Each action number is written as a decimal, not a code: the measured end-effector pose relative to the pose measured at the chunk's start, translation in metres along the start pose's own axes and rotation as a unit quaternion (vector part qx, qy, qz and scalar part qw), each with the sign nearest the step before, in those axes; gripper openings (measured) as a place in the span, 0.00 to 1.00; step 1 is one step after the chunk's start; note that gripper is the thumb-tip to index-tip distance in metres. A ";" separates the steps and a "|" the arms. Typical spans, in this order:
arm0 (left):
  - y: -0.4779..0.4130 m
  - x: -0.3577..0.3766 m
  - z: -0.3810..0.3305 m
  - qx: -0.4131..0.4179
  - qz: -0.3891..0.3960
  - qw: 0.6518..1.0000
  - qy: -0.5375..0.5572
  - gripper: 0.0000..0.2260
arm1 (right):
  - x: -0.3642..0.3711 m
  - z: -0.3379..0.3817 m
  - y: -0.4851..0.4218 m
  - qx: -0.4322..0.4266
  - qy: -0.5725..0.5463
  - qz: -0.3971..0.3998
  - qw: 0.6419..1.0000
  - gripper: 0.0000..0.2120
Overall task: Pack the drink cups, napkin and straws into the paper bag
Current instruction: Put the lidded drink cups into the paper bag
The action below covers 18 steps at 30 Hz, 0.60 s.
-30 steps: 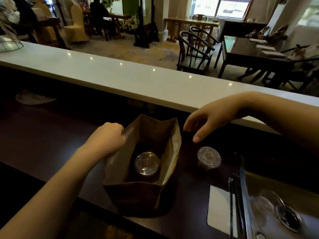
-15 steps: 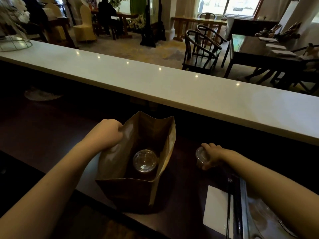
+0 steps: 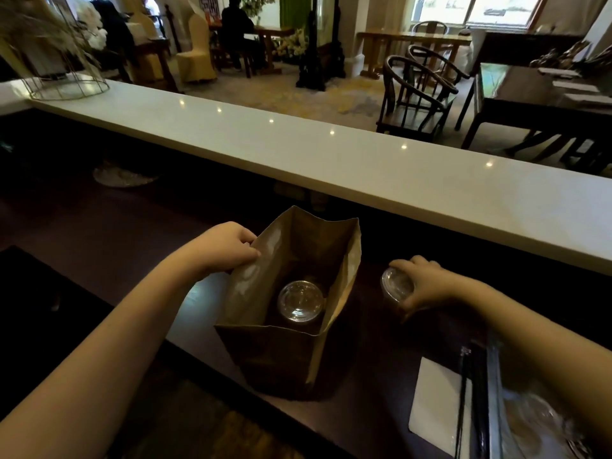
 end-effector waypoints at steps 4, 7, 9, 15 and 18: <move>0.005 -0.001 0.006 0.001 0.007 0.999 0.038 0.10 | -0.056 0.041 0.040 -0.067 -0.026 -0.032 0.997 0.47; 0.009 0.000 0.013 0.002 0.014 0.997 0.078 0.10 | -0.096 0.075 0.072 -0.118 -0.033 -0.050 0.991 0.46; 0.011 0.001 0.017 0.003 0.012 0.995 0.097 0.10 | -0.120 0.098 0.091 -0.148 -0.030 -0.063 0.987 0.45; 0.011 0.001 0.019 0.013 -0.006 0.994 0.107 0.10 | -0.147 0.170 0.105 -0.209 -0.074 -0.056 0.974 0.42; 0.011 0.000 0.018 0.020 -0.015 0.995 0.100 0.09 | -0.117 0.199 0.083 -0.214 -0.023 -0.035 0.976 0.44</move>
Point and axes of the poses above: each hand's wrist, its own y-axis away from the middle knuckle, its own x-axis out of the palm, z = x × y, the point moved 8 cm from there along -y, towards the middle knuckle, and after that the axes turned 1 degree about z, right-handed, at the moved point
